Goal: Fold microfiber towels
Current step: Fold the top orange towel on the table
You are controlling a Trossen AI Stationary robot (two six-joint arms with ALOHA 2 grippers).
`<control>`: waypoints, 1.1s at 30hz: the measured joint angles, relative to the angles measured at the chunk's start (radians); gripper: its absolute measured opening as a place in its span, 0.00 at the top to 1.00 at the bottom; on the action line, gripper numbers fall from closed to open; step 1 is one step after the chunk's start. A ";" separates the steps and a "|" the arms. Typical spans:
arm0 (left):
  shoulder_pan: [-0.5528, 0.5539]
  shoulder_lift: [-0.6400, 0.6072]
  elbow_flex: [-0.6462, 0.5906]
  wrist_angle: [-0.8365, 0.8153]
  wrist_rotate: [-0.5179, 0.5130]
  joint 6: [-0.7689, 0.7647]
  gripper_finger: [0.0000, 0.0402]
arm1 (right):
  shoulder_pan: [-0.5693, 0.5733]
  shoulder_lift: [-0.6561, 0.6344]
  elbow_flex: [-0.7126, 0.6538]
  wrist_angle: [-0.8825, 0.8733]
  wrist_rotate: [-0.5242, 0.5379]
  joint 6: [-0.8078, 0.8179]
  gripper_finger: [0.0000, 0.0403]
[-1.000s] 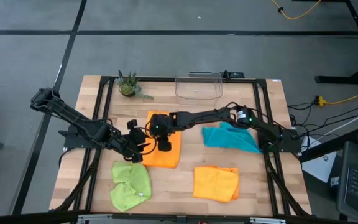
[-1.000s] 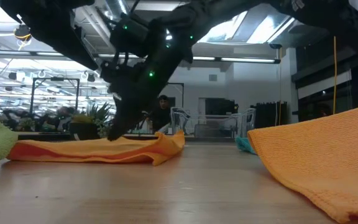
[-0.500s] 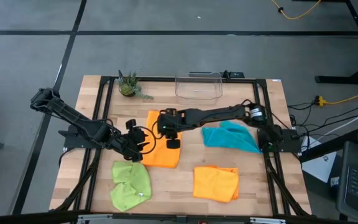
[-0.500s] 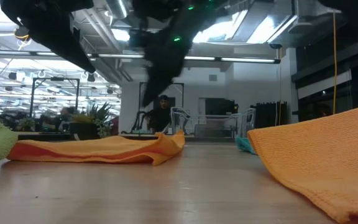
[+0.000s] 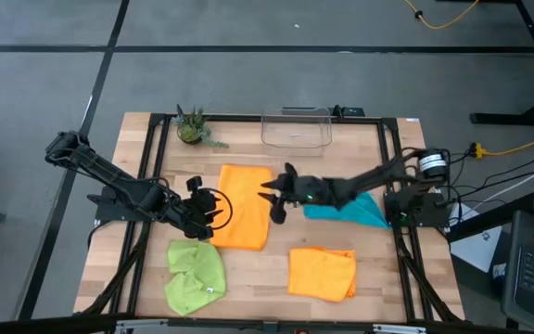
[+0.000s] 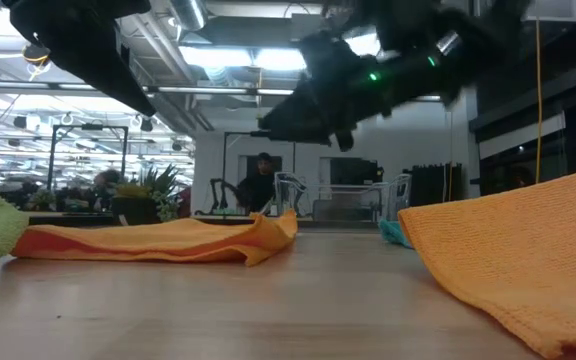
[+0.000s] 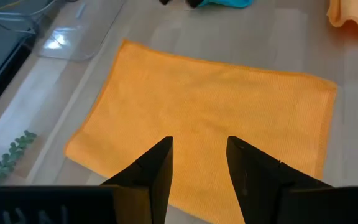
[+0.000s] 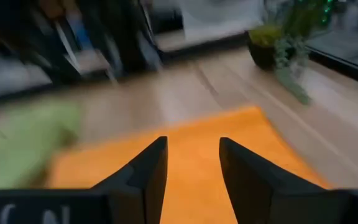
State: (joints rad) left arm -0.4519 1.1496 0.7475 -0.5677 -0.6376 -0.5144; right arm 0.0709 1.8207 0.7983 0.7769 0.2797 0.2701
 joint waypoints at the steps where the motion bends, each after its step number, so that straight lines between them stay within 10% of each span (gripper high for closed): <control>1: 0.000 0.000 0.000 0.001 0.000 0.000 0.64 | 0.010 0.035 -0.028 0.110 0.028 0.030 0.63; 26: 0.000 0.000 0.000 0.009 -0.009 -0.002 0.64 | 0.078 0.618 0.474 0.133 0.293 -0.065 0.63; 33: 0.000 0.000 0.000 0.009 -0.009 -0.001 0.64 | 0.038 0.614 0.477 0.064 -0.159 -0.163 0.63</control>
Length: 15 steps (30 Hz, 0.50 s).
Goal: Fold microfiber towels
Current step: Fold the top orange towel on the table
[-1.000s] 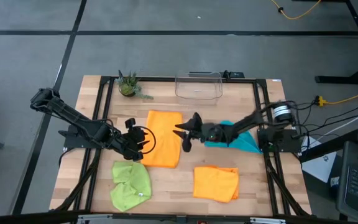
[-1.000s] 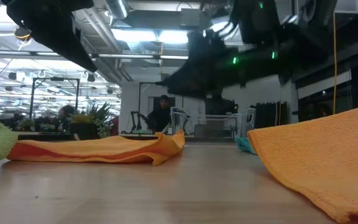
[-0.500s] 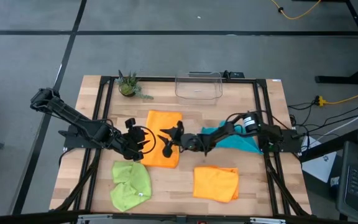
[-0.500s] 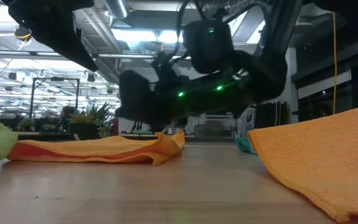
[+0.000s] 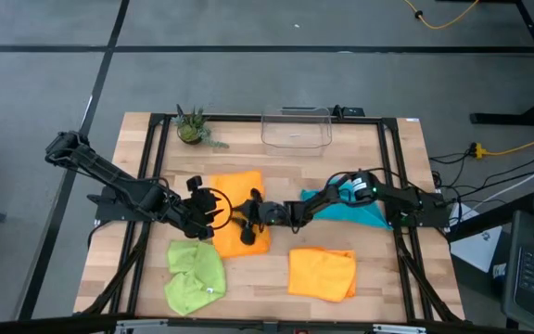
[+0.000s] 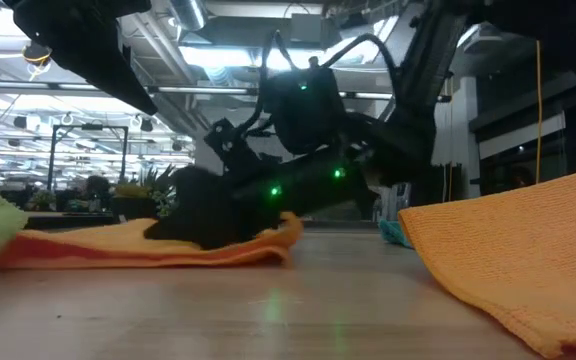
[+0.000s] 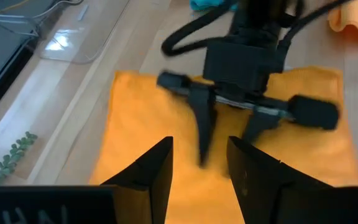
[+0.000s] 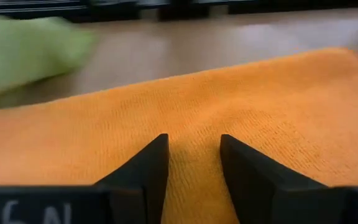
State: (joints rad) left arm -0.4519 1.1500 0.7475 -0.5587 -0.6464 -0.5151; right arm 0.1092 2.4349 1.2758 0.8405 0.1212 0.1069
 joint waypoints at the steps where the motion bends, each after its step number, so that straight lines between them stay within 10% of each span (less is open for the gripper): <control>1: 0.000 0.000 0.000 0.000 0.000 0.001 0.64 | -0.013 -0.002 0.001 -0.015 -0.083 -0.005 0.63; 5: 0.000 0.000 0.000 0.000 0.000 0.001 0.64 | -0.056 -0.004 0.002 -0.056 -0.216 -0.018 0.63; 15: 0.000 0.000 0.000 0.000 0.000 0.000 0.64 | -0.130 -0.080 -0.007 -0.158 -0.048 -0.086 0.63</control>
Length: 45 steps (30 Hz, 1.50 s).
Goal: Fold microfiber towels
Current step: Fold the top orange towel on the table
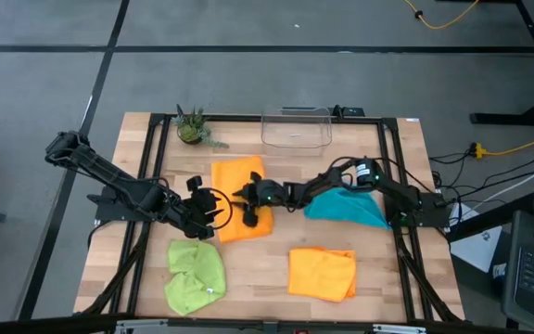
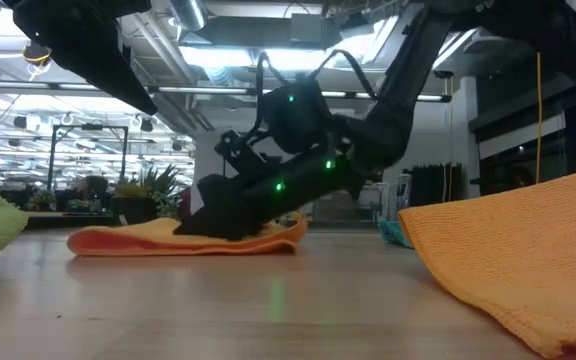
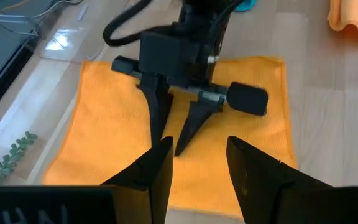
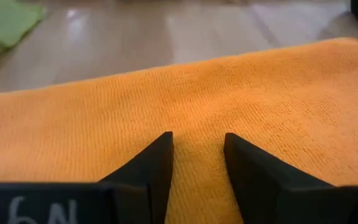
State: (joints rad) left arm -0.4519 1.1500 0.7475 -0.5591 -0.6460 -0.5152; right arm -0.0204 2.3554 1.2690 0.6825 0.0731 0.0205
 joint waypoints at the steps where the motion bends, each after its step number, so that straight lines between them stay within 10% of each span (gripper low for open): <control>1: 0.000 0.000 0.000 0.001 0.000 0.000 0.64 | 0.000 -0.019 0.000 -0.029 -0.003 0.000 0.63; 9: 0.000 0.000 0.000 0.001 0.008 -0.036 0.64 | 0.035 -0.238 0.000 -0.371 -0.109 -0.063 0.63; 15: -0.002 0.020 0.000 0.051 0.204 -0.076 0.64 | 0.097 -0.358 -0.001 -0.762 -0.120 -0.209 0.63; 24: -0.013 0.182 0.000 0.304 0.351 0.148 0.63 | 0.192 -0.405 0.002 -0.856 -0.128 -0.128 0.63; 45: -0.020 0.369 0.000 0.276 0.401 0.027 0.44 | 0.277 -0.386 0.002 -0.943 0.023 -0.058 0.63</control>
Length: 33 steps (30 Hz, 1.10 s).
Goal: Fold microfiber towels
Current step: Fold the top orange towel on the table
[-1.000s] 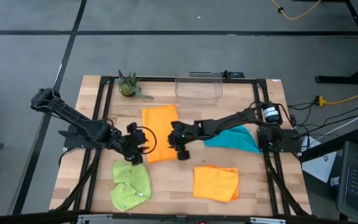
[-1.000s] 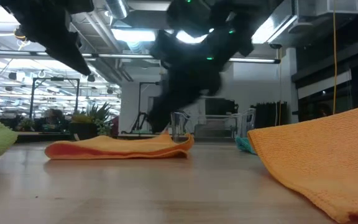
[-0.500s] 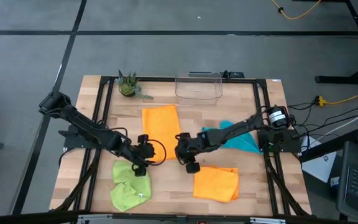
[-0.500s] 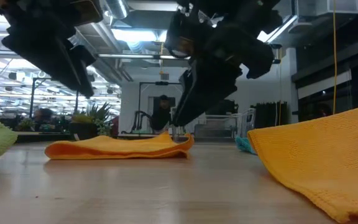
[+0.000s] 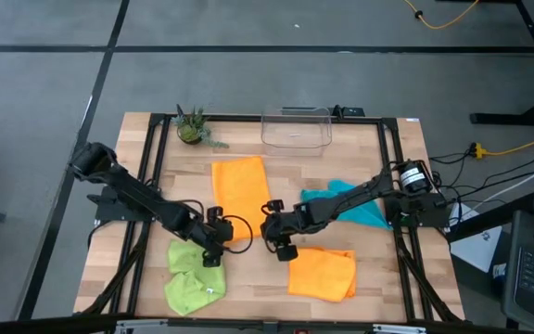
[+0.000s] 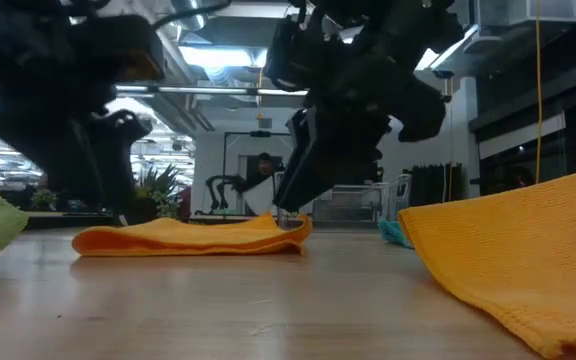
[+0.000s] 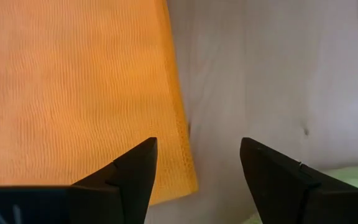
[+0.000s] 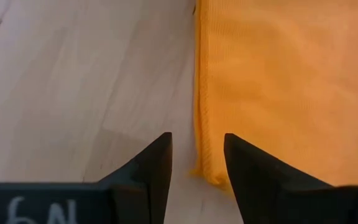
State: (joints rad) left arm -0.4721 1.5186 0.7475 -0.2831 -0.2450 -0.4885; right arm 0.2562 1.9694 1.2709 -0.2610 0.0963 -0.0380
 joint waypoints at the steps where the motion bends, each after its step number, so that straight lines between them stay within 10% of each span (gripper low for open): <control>1: 0.000 0.014 0.000 0.007 -0.001 0.000 0.44 | 0.000 0.003 0.000 0.001 0.000 0.005 0.63; 24: -0.021 0.162 0.006 0.006 -0.060 0.000 0.46 | -0.018 0.090 0.005 -0.026 -0.005 0.060 0.63; 33: -0.040 0.166 0.006 0.006 -0.081 0.020 0.65 | -0.017 0.090 0.003 -0.049 -0.005 0.061 0.84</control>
State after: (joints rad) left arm -0.5118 1.6848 0.7536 -0.2768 -0.3265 -0.4686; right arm 0.2390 2.0594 1.2743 -0.3104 0.0918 0.0235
